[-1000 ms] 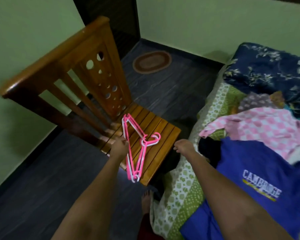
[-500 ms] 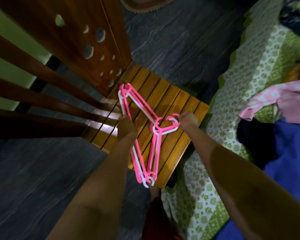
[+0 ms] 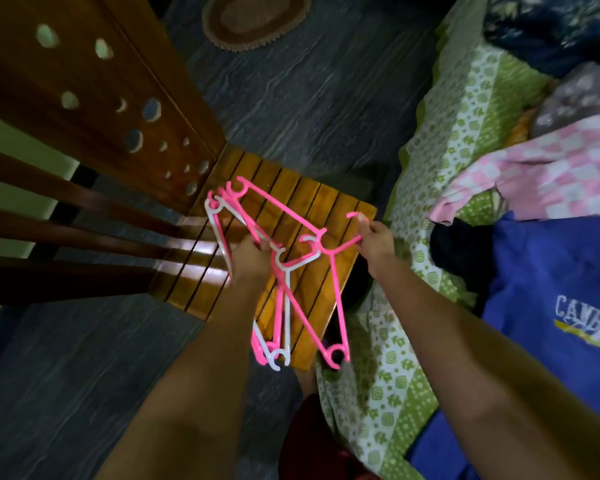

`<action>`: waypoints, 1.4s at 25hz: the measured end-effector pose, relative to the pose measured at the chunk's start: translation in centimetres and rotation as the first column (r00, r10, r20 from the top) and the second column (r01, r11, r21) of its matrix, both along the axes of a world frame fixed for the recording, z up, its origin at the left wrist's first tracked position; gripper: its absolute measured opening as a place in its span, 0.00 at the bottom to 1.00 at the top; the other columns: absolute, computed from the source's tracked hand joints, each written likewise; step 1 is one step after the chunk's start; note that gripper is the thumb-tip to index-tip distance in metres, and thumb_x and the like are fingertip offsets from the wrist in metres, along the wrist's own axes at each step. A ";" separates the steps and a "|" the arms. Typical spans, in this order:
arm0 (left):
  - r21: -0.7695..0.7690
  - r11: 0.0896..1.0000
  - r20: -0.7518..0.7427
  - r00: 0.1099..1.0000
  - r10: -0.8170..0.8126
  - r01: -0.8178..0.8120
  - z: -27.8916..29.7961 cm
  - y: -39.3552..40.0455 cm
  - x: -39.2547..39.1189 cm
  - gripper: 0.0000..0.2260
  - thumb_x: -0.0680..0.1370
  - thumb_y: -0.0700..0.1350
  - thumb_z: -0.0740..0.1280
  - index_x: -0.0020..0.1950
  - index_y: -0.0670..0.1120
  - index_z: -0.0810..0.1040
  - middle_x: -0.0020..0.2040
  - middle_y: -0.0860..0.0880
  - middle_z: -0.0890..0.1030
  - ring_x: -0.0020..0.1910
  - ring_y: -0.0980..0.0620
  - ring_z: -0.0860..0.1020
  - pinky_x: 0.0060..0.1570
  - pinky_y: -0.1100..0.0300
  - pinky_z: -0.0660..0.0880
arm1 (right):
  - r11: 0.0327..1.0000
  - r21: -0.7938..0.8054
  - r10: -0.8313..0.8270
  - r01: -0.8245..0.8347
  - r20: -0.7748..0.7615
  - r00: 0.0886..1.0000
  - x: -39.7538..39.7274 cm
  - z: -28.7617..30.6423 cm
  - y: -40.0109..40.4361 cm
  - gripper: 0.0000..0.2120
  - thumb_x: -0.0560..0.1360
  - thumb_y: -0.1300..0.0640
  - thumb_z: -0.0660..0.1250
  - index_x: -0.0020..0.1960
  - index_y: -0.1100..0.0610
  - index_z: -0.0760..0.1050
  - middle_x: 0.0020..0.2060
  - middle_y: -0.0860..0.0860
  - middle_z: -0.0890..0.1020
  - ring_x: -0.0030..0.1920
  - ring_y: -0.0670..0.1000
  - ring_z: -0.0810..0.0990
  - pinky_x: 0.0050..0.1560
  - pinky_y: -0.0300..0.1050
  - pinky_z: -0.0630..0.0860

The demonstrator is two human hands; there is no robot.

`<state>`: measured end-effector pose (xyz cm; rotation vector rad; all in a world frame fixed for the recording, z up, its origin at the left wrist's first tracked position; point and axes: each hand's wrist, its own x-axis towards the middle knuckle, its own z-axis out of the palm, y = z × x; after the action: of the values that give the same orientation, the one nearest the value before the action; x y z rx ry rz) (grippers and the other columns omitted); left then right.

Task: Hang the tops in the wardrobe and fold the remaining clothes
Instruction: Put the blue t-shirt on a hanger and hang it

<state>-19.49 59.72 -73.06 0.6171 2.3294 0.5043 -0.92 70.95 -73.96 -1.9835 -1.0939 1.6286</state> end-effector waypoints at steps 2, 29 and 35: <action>0.018 0.998 0.004 0.998 -0.059 0.059 1.3 1.3 4.8 0.16 0.80 0.49 0.63 0.52 0.36 0.78 0.49 0.35 0.82 0.52 0.37 0.79 0.48 0.52 0.72 | 0.990 0.025 -0.132 0.138 -0.157 0.979 3.3 2.5 -0.4 0.10 0.81 0.54 0.60 0.42 0.55 0.69 0.26 0.50 0.77 0.26 0.47 0.76 0.27 0.40 0.72; -0.577 0.394 -0.323 0.244 -0.915 0.715 8.4 23.8 55.8 0.13 0.82 0.39 0.56 0.62 0.39 0.76 0.62 0.41 0.76 0.62 0.40 0.74 0.55 0.49 0.73 | 0.837 0.137 -0.507 0.530 -0.173 0.844 61.8 4.3 3.2 0.15 0.81 0.63 0.59 0.35 0.57 0.68 0.18 0.45 0.73 0.19 0.39 0.66 0.23 0.30 0.61; -0.507 0.431 -0.262 0.344 -0.902 0.746 11.8 21.3 56.6 0.25 0.75 0.33 0.66 0.70 0.41 0.64 0.73 0.43 0.53 0.55 0.39 0.74 0.41 0.55 0.70 | 0.936 0.222 -0.283 0.274 0.011 0.959 60.7 6.6 3.8 0.13 0.80 0.55 0.61 0.40 0.61 0.71 0.26 0.49 0.75 0.27 0.42 0.70 0.39 0.42 0.67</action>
<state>37.10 81.02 -61.22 1.8337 2.0227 -0.5963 59.82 74.75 -67.40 -1.9331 -0.9121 1.2693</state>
